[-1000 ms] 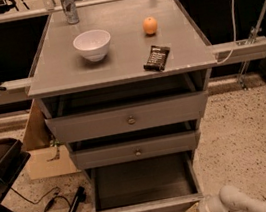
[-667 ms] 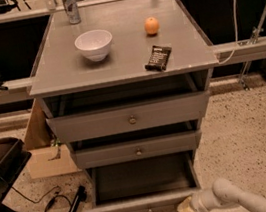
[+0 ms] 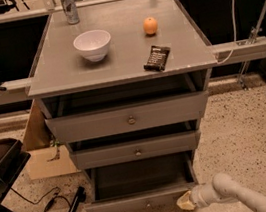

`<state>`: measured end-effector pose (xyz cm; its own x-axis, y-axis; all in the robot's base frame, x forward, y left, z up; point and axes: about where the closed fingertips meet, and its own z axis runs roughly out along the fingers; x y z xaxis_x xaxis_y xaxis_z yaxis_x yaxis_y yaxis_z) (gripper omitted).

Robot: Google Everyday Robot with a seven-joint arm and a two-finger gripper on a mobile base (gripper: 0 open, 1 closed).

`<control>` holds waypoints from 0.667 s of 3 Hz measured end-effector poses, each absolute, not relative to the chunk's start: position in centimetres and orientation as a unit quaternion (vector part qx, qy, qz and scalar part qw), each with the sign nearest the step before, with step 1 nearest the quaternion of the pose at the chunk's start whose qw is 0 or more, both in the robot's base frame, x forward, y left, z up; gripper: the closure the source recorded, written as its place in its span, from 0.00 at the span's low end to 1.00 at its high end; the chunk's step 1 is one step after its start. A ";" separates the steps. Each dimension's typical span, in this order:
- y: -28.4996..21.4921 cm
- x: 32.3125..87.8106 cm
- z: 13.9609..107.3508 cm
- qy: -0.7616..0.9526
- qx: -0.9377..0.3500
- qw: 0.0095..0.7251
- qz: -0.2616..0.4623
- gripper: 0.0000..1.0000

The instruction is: Close bottom drawer

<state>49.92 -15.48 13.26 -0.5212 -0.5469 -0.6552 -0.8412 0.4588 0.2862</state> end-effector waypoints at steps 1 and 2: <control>-15.5 50.1 13.3 0.818 -0.424 0.247 0.301 1.00; -16.3 52.4 13.6 0.816 -0.418 0.268 0.296 1.00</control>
Offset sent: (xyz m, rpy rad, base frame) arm 0.2105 -0.0930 0.0343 0.1181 -0.3395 -0.2256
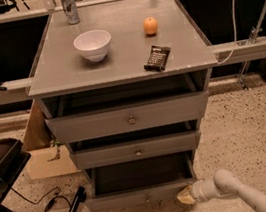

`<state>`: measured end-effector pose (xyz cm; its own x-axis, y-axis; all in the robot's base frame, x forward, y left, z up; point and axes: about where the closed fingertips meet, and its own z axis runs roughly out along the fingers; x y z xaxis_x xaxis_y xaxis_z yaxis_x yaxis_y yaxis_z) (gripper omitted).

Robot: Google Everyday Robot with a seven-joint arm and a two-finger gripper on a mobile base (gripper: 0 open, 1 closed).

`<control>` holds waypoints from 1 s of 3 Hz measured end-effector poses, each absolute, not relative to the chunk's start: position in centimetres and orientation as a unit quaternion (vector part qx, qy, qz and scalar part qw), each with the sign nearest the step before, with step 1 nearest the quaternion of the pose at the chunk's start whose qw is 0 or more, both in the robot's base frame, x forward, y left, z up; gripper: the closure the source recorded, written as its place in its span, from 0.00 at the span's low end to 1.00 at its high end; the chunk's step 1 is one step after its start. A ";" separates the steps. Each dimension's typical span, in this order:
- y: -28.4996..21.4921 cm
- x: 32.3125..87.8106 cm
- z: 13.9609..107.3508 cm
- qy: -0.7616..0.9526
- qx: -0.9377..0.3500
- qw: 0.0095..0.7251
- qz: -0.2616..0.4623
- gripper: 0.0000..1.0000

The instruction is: Close bottom drawer

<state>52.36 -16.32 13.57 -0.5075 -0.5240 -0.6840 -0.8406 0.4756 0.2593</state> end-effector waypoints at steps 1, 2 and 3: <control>-16.5 52.8 13.6 0.815 -0.415 0.275 0.296 1.00; -17.8 55.5 14.2 0.811 -0.405 0.307 0.289 1.00; -17.8 55.4 14.2 0.811 -0.405 0.307 0.289 1.00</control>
Offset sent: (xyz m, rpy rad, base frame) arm 0.1811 -0.1102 0.0499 0.1233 -0.3549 -0.2513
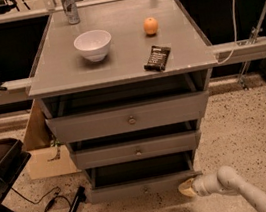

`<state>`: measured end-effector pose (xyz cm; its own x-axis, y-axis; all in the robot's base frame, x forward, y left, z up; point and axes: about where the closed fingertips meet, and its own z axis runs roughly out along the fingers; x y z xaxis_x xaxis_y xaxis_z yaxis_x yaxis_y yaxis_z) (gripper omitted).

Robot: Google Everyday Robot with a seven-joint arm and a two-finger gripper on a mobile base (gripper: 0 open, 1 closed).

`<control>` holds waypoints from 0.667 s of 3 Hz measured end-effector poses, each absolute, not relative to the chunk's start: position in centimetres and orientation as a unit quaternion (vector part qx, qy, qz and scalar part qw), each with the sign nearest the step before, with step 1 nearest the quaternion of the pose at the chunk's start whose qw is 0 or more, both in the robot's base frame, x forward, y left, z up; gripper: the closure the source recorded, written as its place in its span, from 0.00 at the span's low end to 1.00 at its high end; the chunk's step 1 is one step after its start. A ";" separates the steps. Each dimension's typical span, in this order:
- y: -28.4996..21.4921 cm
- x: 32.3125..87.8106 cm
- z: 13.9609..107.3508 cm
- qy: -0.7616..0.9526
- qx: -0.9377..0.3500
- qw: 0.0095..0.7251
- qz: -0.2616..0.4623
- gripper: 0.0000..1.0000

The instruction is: Close bottom drawer

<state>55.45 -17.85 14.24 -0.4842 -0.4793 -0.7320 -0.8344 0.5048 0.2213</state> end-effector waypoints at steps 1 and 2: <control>-19.4 57.9 15.0 0.808 -0.394 0.337 0.279 1.00; -19.6 58.3 15.2 0.808 -0.392 0.342 0.278 1.00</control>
Offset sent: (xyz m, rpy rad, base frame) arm 0.1561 -0.1016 0.0559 0.1082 -0.3263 -0.2500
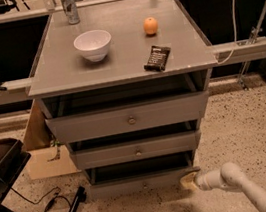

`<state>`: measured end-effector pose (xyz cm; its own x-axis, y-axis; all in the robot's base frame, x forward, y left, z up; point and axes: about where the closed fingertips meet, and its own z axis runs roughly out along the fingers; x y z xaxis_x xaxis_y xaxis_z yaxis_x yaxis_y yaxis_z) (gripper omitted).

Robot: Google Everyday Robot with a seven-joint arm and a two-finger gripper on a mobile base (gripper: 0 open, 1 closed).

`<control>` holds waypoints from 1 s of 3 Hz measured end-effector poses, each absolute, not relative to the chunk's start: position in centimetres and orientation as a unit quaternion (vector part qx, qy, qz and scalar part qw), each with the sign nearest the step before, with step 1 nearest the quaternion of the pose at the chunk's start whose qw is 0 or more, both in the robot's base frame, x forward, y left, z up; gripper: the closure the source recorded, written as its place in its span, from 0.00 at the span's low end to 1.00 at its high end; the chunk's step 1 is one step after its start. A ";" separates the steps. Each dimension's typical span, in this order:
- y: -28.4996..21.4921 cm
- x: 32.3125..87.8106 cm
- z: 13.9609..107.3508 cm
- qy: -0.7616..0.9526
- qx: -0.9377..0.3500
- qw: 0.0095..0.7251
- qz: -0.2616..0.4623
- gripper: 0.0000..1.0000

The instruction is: Close bottom drawer

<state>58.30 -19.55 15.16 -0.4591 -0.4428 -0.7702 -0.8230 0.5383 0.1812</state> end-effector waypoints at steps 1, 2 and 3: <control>-21.2 61.2 16.2 0.802 -0.376 0.379 0.266 1.00; -21.2 61.1 16.2 0.802 -0.376 0.379 0.266 0.82; -21.2 61.1 16.2 0.802 -0.376 0.379 0.266 0.58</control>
Offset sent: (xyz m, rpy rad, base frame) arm 0.0295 -0.0165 0.0108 0.0235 -0.0641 -0.0494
